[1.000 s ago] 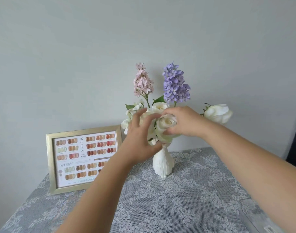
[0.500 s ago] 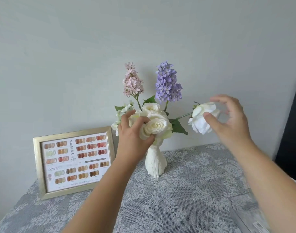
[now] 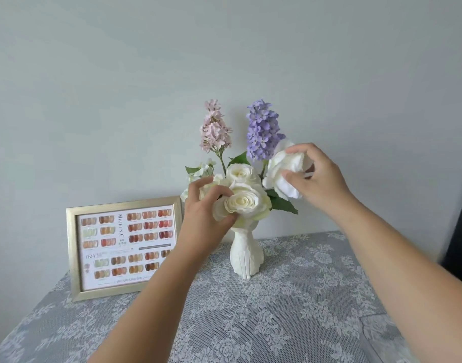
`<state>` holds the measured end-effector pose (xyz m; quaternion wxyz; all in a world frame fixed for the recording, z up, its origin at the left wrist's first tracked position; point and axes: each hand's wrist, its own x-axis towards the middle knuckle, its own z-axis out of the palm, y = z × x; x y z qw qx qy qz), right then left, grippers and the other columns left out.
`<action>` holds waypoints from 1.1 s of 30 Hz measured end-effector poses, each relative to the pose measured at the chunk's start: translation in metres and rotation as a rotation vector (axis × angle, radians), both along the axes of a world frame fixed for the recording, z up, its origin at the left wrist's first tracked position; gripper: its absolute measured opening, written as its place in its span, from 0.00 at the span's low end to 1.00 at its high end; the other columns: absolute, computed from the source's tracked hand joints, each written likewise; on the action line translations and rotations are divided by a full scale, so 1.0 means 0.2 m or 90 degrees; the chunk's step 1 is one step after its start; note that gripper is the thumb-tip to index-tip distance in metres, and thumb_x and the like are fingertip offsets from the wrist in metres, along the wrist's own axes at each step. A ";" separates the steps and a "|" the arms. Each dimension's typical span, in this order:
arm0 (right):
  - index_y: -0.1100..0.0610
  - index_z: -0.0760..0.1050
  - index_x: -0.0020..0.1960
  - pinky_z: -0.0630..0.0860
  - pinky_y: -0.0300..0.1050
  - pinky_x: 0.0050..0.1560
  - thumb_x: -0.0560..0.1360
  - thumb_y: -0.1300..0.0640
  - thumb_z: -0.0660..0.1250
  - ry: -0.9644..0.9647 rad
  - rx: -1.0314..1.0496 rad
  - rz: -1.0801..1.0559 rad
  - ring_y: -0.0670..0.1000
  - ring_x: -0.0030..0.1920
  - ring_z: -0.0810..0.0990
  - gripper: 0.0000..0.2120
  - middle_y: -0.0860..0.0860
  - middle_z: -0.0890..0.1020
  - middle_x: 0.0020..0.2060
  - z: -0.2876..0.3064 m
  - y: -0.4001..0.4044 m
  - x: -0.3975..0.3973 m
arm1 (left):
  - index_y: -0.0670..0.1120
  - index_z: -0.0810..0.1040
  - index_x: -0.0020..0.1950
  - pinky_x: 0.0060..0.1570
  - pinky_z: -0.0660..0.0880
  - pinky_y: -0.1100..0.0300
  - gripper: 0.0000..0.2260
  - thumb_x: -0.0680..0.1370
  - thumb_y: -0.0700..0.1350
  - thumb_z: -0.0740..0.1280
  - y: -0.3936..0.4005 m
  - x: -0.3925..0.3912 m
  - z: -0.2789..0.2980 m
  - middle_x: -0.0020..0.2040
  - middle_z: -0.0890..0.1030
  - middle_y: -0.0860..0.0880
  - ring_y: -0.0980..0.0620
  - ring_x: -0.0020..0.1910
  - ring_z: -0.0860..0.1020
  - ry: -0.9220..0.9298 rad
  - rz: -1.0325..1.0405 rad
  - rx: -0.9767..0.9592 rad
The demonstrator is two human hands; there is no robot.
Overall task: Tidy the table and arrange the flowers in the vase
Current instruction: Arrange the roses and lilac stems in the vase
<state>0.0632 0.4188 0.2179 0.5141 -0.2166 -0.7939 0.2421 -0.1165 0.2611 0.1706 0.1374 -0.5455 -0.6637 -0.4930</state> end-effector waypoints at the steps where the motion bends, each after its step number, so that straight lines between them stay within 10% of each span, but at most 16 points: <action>1: 0.40 0.73 0.54 0.69 0.35 0.38 0.70 0.56 0.71 -0.028 0.016 0.002 0.44 0.42 0.77 0.17 0.45 0.78 0.51 0.03 0.00 -0.02 | 0.61 0.75 0.51 0.61 0.69 0.51 0.18 0.69 0.44 0.77 0.00 0.00 0.00 0.67 0.64 0.53 0.46 0.67 0.70 0.001 -0.002 0.000; 15: 0.48 0.76 0.60 0.71 0.40 0.36 0.72 0.54 0.70 -0.452 -0.003 0.004 0.48 0.38 0.76 0.17 0.49 0.78 0.42 0.09 0.07 -0.19 | 0.59 0.77 0.52 0.58 0.64 0.60 0.16 0.69 0.46 0.77 0.01 -0.01 0.02 0.66 0.65 0.52 0.50 0.65 0.70 0.005 -0.011 -0.020; 20: 0.47 0.77 0.62 0.73 0.43 0.59 0.67 0.56 0.78 -0.300 -0.142 0.121 0.47 0.57 0.77 0.25 0.45 0.77 0.60 0.07 0.08 -0.12 | 0.59 0.78 0.52 0.57 0.64 0.62 0.16 0.69 0.47 0.77 0.01 -0.02 0.02 0.66 0.65 0.53 0.52 0.64 0.70 0.008 -0.019 -0.017; 26: 0.51 0.71 0.68 0.73 0.41 0.43 0.74 0.69 0.67 -0.121 -0.358 0.269 0.52 0.45 0.75 0.25 0.54 0.78 0.51 -0.10 0.08 -0.05 | 0.60 0.77 0.53 0.53 0.62 0.70 0.16 0.69 0.47 0.77 0.01 -0.05 0.00 0.66 0.64 0.54 0.54 0.65 0.69 -0.005 -0.031 -0.017; 33: 0.40 0.77 0.56 0.76 0.37 0.49 0.72 0.57 0.73 0.043 -0.216 0.139 0.41 0.48 0.81 0.17 0.42 0.84 0.49 -0.28 0.03 -0.13 | 0.61 0.77 0.54 0.59 0.59 0.60 0.18 0.69 0.48 0.77 0.01 -0.01 -0.02 0.68 0.64 0.54 0.51 0.67 0.66 0.003 -0.004 -0.015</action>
